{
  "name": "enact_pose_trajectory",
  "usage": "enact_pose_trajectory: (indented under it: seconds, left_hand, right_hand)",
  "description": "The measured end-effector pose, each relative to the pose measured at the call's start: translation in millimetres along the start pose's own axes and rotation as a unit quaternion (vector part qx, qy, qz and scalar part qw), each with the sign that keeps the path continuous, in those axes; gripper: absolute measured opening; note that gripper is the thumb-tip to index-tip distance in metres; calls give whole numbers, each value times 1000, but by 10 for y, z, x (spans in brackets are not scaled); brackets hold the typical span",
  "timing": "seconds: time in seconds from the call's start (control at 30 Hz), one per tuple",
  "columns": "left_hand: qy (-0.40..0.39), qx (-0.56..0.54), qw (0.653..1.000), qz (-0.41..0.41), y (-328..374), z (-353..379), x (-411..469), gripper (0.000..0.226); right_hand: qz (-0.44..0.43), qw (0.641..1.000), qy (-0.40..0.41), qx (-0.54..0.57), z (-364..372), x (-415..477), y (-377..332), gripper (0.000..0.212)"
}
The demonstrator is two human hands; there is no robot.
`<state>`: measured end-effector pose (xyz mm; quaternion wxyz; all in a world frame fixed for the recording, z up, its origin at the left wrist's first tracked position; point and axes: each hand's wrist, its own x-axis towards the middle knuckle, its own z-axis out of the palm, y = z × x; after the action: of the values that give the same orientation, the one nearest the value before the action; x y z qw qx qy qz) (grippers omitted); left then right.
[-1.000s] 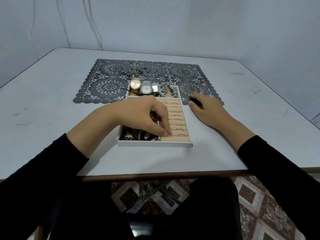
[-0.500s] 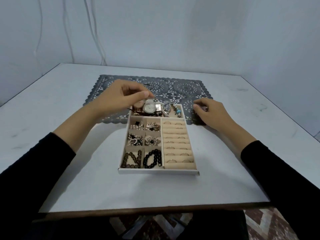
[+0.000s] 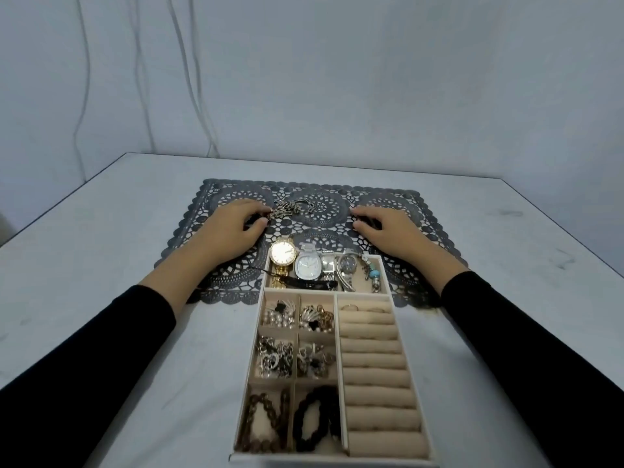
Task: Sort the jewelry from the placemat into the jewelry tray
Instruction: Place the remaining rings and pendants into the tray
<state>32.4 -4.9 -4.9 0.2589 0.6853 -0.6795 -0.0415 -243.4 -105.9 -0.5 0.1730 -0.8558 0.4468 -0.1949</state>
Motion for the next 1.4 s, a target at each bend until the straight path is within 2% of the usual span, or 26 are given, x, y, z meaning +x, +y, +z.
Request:
enact_pose_trajectory:
  seconds: [0.27, 0.47, 0.73, 0.9, 1.1, 1.4]
  left_hand:
    - [-1, -14, 1000, 19, -154, 30, 256, 31]
    - [-13, -36, 998, 40, -289, -35, 363, 28]
    - [28, -46, 998, 14, -565, -197, 339, 20]
    - [50, -45, 997, 23, -602, -158, 322, 22]
    - [71, -56, 996, 13, -627, -150, 314, 20]
    - [74, -55, 996, 2, -636, -158, 308, 18]
  right_hand:
    - [-59, 998, -25, 12, 151, 481, -128, 36]
    - [-109, 990, -82, 46, 238, 677, -187, 28]
    - [-82, 992, -19, 91, 128, 711, 34, 17]
    - [-87, 989, -13, 116, 139, 719, -45, 24]
    - [-164, 981, -91, 44, 233, 747, -247, 35]
    - [-147, 986, -15, 72, 106, 617, -48, 13]
